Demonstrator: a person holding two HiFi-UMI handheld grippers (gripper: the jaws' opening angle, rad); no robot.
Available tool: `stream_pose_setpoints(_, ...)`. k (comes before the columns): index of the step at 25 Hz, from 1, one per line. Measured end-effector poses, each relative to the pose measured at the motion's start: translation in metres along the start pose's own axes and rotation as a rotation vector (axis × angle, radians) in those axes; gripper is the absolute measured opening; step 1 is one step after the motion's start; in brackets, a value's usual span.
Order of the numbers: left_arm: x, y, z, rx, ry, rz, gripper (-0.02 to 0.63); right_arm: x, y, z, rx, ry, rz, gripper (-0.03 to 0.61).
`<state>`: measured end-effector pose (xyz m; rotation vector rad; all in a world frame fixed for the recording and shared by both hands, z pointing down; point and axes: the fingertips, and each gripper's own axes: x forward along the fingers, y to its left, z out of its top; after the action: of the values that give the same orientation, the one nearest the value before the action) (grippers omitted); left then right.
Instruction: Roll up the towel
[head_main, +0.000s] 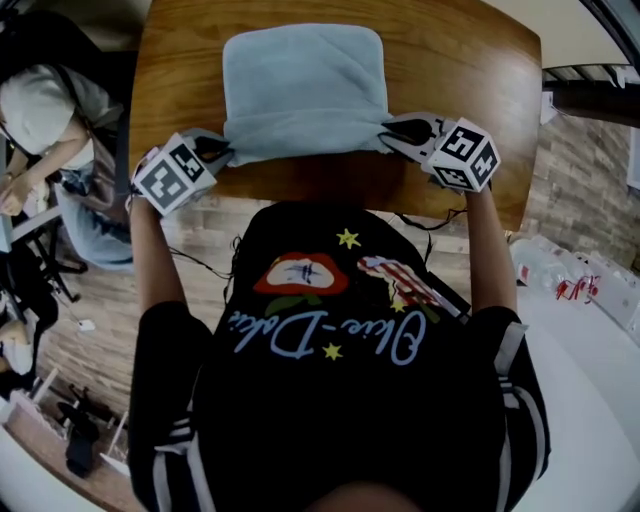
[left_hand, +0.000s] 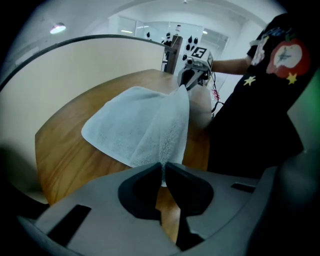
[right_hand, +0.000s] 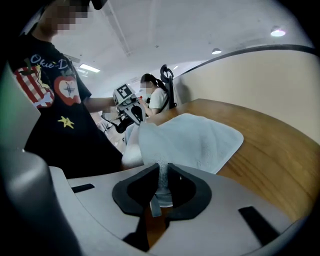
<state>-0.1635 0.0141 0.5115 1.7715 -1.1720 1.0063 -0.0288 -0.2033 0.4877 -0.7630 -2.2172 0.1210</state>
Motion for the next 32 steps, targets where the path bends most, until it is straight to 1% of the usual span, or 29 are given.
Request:
stream_pose_setpoints(2,0.001,0.006,0.004,0.003,-0.007,0.021,0.025,0.001,-0.005,-0.001,-0.005,0.010,-0.031,0.043)
stream_pose_setpoints(4,0.002,0.014,0.005,0.029,0.000,0.060,0.025,0.003,-0.009,-0.002,-0.028,0.026,-0.061,0.044)
stream_pose_setpoints(8,0.006,0.037,0.013,0.099,0.026,0.171,0.025,0.007,-0.024,0.000,-0.128,0.083,-0.145,0.044)
stream_pose_setpoints(10,0.006,0.050,0.020,0.111,0.011,0.246,0.025,0.009,-0.032,0.001,-0.179,0.113,-0.192,0.046)
stream_pose_setpoints(13,0.008,0.068,0.028,0.124,-0.025,0.374,0.026,0.014,-0.043,0.001,-0.214,0.148,-0.261,0.054)
stream_pose_setpoints(14,0.009,0.074,0.030,0.126,-0.038,0.415,0.028,0.016,-0.048,0.001,-0.222,0.159,-0.289,0.063)
stream_pose_setpoints(16,0.011,0.082,0.032,0.117,-0.062,0.494,0.050,0.018,-0.057,0.000,-0.235,0.177,-0.351,0.107)
stream_pose_setpoints(18,0.011,0.089,0.033,0.084,-0.086,0.555,0.100,0.018,-0.066,-0.001,-0.240,0.183,-0.409,0.147)
stream_pose_setpoints(19,0.010,0.091,0.033,0.056,-0.099,0.574,0.121,0.017,-0.070,-0.001,-0.235,0.180,-0.428,0.167)
stream_pose_setpoints(22,0.004,0.097,0.030,-0.025,-0.147,0.600,0.186,0.016,-0.072,0.000,-0.215,0.160,-0.440,0.169)
stream_pose_setpoints(24,-0.005,0.098,0.030,-0.052,-0.185,0.612,0.201,0.011,-0.071,0.004,-0.216,0.130,-0.449,0.172)
stream_pose_setpoints(26,-0.017,0.099,0.029,-0.062,-0.214,0.635,0.209,0.000,-0.070,0.012,-0.220,0.094,-0.472,0.172)
stream_pose_setpoints(29,-0.040,0.094,0.028,-0.047,-0.238,0.710,0.206,-0.019,-0.063,0.025,-0.272,0.061,-0.517,0.172)
stream_pose_setpoints(31,-0.051,0.079,0.031,0.005,-0.246,0.733,0.206,-0.029,-0.048,0.032,-0.338,0.049,-0.522,0.172)
stream_pose_setpoints(32,-0.051,0.068,0.032,0.052,-0.234,0.729,0.206,-0.031,-0.038,0.034,-0.374,0.042,-0.512,0.172)
